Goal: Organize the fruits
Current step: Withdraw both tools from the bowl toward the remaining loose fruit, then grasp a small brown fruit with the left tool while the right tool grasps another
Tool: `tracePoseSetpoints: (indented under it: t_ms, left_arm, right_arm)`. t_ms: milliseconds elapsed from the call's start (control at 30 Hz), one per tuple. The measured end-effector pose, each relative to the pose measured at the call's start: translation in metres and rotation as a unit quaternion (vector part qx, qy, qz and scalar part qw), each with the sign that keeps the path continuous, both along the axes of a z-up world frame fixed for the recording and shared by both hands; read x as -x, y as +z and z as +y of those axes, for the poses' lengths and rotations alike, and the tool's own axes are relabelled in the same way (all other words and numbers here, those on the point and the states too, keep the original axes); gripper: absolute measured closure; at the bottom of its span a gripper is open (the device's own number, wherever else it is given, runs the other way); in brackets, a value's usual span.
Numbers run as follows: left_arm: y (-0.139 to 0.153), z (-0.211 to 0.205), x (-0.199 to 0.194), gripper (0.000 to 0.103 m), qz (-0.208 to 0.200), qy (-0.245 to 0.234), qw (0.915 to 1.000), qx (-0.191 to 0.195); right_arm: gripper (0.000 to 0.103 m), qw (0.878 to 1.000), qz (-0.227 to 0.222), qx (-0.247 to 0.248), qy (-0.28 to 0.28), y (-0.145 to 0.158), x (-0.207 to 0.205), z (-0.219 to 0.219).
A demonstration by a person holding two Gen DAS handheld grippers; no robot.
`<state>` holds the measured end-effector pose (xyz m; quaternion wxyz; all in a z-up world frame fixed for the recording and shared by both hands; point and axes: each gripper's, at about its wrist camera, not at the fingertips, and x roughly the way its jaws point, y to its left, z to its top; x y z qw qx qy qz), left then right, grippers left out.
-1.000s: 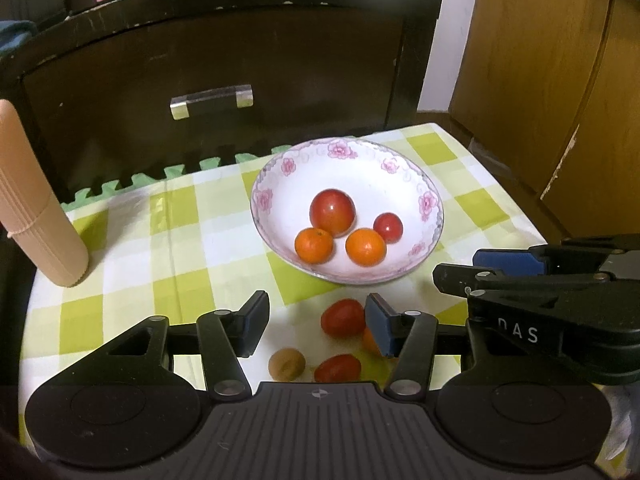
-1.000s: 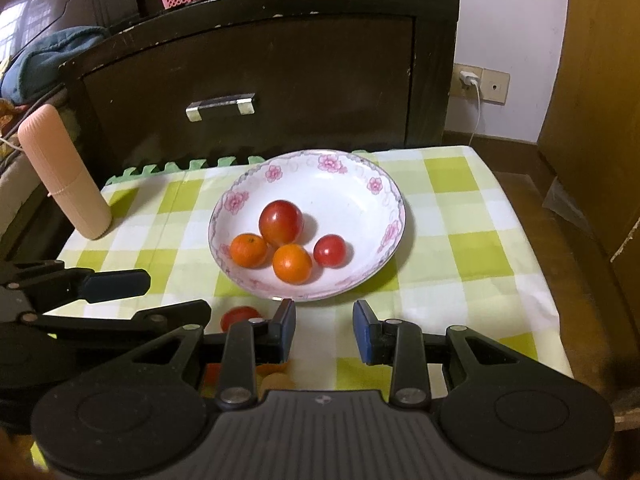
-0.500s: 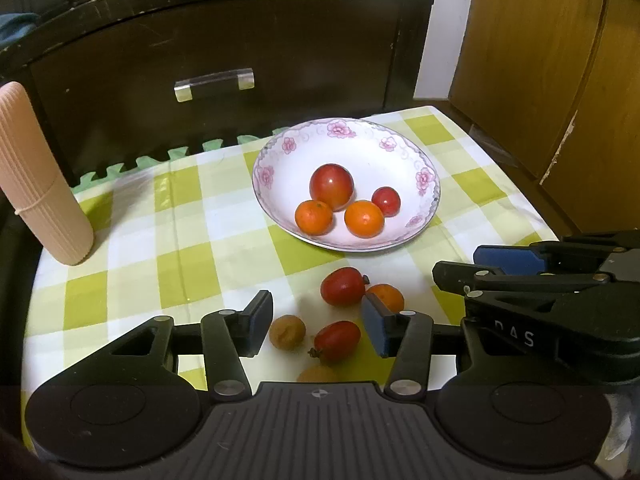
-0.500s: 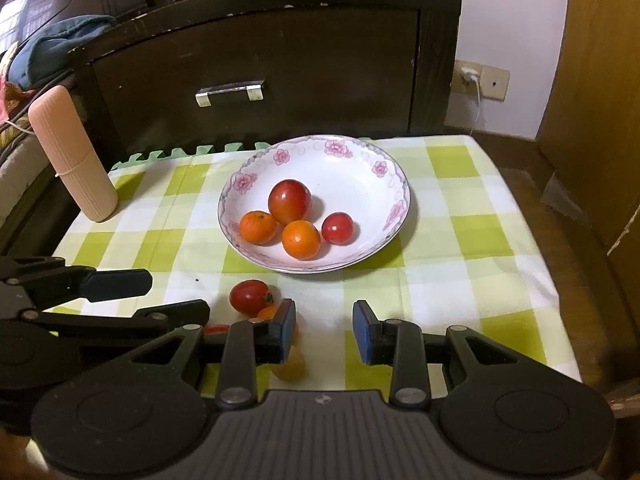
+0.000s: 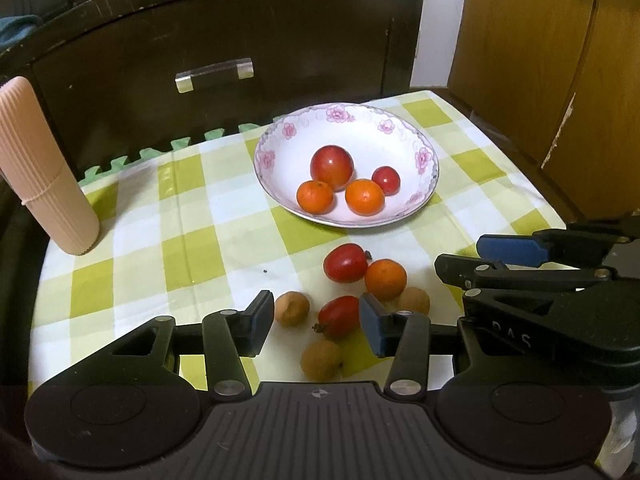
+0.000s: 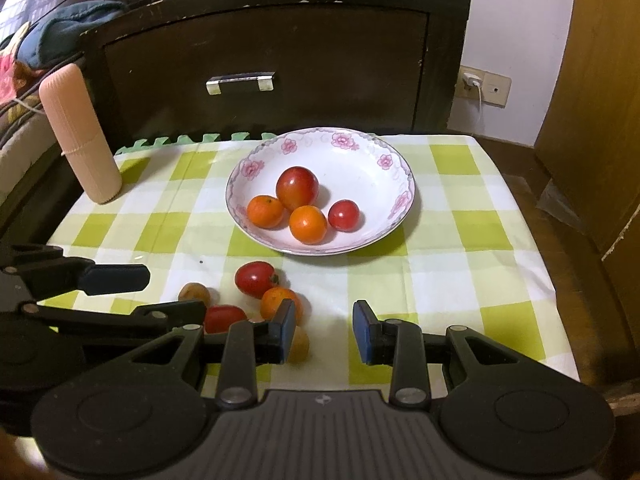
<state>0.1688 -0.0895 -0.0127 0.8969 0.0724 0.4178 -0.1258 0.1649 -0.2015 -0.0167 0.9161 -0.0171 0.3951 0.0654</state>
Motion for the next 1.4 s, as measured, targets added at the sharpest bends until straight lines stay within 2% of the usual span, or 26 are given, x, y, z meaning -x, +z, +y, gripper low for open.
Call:
tracePoseSetpoints:
  t_ms: [167,333,633,800,1233,1367,1400]
  left_arm:
    - [-0.004,0.0,0.002,0.047,0.005,-0.004,1.0,-0.006]
    - [-0.006,0.008,0.003,0.038,0.007,-0.009,0.9999,0.002]
    - [-0.014,0.02,0.009,0.038,0.022,-0.019,0.9996,-0.006]
    - [-0.022,0.011,0.015,0.037,0.032,-0.048,0.9983,-0.012]
    - [-0.032,0.011,0.014,0.034,0.052,-0.057,0.997,-0.012]
    - [-0.036,0.011,0.012,0.034,0.056,-0.055,0.9969,-0.011]
    - [-0.037,0.012,0.012,0.034,0.056,-0.054,0.9969,-0.01]
  right_arm:
    - [0.072,1.0,0.001,0.008,0.007,-0.004,0.002,0.002]
    - [0.072,1.0,0.011,-0.005,0.017,-0.006,0.002,-0.002]
    - [0.07,0.998,0.03,0.001,0.054,-0.015,0.006,-0.003]
    - [0.065,0.996,0.035,0.007,0.085,-0.023,0.009,-0.002]
    - [0.065,0.993,0.048,-0.001,0.104,-0.04,-0.014,0.008]
    - [0.068,0.993,0.05,0.011,0.103,-0.048,-0.018,0.012]
    - [0.075,0.994,0.049,0.015,0.101,-0.048,-0.019,0.013]
